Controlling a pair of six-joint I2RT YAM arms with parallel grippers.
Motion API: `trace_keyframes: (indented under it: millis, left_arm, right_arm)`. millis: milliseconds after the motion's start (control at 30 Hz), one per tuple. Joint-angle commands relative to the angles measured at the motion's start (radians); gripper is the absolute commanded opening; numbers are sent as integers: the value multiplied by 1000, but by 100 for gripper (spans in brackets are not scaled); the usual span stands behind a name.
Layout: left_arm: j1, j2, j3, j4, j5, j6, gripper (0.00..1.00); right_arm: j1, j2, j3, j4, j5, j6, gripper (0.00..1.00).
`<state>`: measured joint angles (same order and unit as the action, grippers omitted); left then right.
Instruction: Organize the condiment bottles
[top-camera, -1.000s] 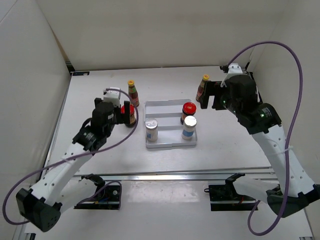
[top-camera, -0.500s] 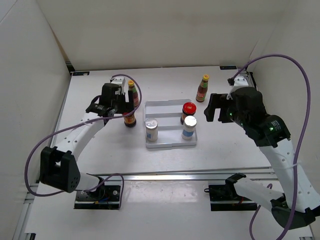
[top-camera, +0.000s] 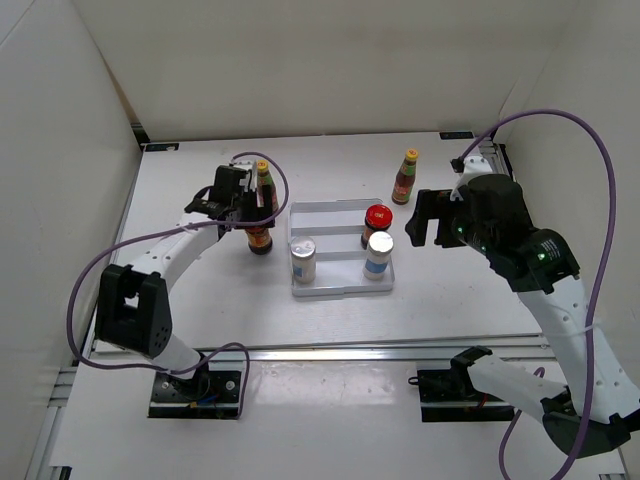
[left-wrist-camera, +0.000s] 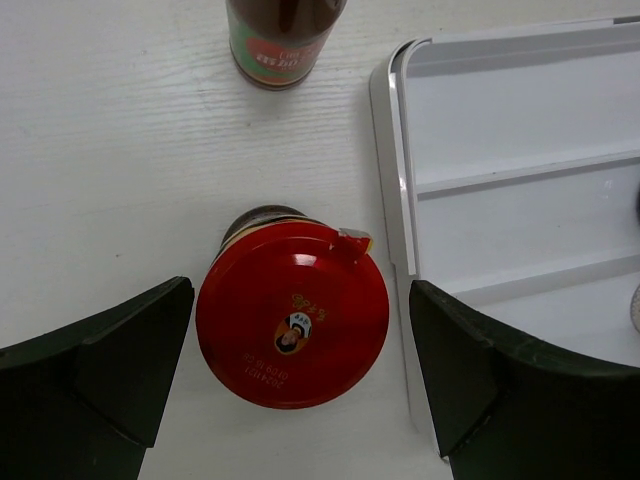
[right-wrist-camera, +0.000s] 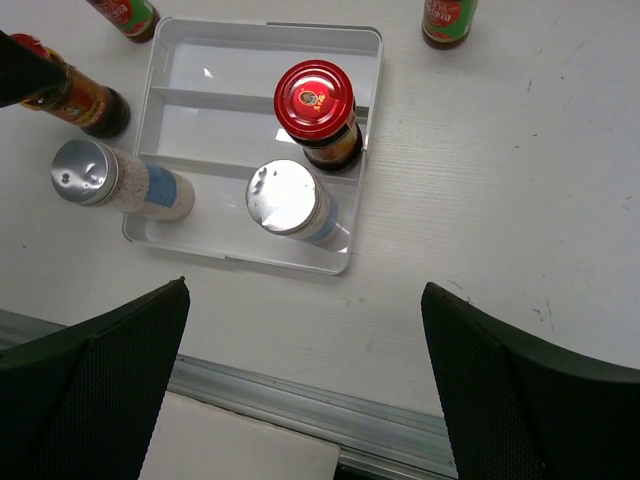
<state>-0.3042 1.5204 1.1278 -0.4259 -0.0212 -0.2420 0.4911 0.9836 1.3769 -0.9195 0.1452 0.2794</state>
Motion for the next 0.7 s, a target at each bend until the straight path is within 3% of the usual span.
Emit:
trace_keyframes:
  millis: [0,100,167,433,467,567,667]
  left_arm:
    - [2,6,40,4,-5,-11,100]
    - [2,17,40,4,-16,-11,100]
    - [2,26,40,4,-16,-11,92]
    - [2,15,72,-16,4,-2,48]
    - [2,15,88,-26,4,-2,38]
    - [2,-8,142,-60,4,-2,26]
    - [-9,-54,191,-82,-8,-2,23]
  right_arm:
    - [1,-3,10,7,-15,-25,100]
    - [1,-3,10,-2,-15,-25,100]
    - [1,7,10,-2,-15,-25,100]
    - [1,17,28,-21,-15,-34,100]
    - [1,17,28,-21,-15,-34,100]
    - [1,26,48,-30,-15,-34,100]
    - [1,36,60,-39,-15,-43,100]
